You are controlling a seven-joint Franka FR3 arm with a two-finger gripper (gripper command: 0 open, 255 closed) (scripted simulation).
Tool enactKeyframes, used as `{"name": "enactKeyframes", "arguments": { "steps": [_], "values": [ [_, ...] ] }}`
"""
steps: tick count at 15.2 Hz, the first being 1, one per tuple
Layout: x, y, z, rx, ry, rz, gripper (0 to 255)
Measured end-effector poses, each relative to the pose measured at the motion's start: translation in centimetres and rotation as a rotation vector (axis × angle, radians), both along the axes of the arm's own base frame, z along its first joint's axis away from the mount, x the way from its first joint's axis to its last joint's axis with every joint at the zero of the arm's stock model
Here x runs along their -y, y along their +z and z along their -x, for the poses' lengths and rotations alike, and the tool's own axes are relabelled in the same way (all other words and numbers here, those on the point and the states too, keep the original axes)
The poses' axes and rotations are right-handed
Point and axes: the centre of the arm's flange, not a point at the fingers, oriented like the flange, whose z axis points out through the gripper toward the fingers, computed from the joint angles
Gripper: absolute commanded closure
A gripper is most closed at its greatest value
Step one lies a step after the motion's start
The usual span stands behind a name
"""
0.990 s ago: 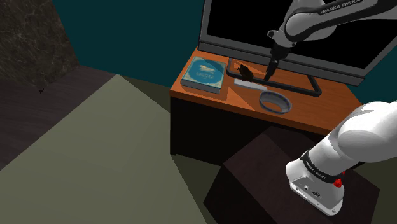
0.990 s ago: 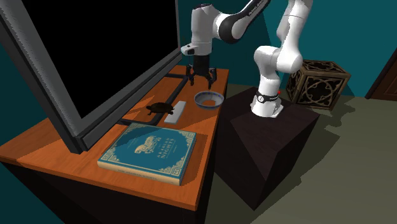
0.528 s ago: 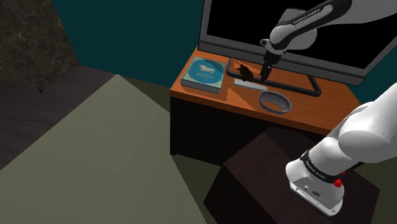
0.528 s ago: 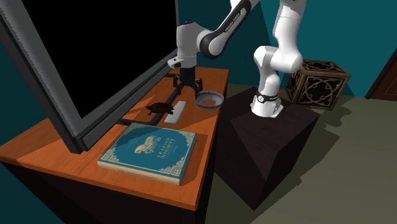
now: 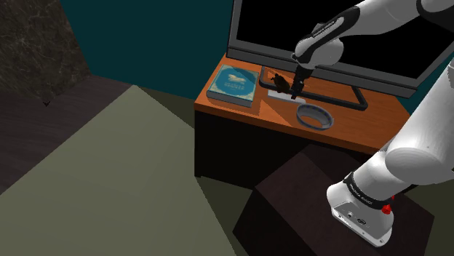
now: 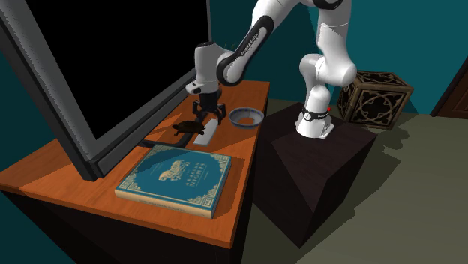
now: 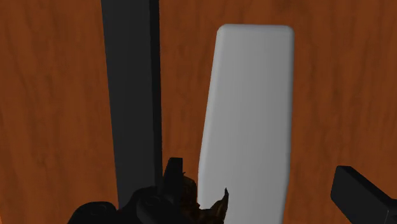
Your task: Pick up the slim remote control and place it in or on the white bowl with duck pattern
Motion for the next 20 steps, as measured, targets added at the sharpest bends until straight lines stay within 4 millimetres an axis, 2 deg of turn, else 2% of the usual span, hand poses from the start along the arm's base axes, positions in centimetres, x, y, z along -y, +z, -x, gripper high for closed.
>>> {"name": "enactKeyframes", "arguments": {
  "steps": [5, 11, 12, 20],
  "values": [
    [0.2, -2.5, -0.1, 0.0, 0.001, 0.0, 0],
    [0.1, -3.0, -0.1, 0.0, 0.002, 0.0, 0],
    [0.1, -3.0, -0.1, 0.0, 0.002, 0.0, 255],
    [0.1, -3.0, -0.1, 0.0, 0.002, 0.0, 255]
  ]
}}
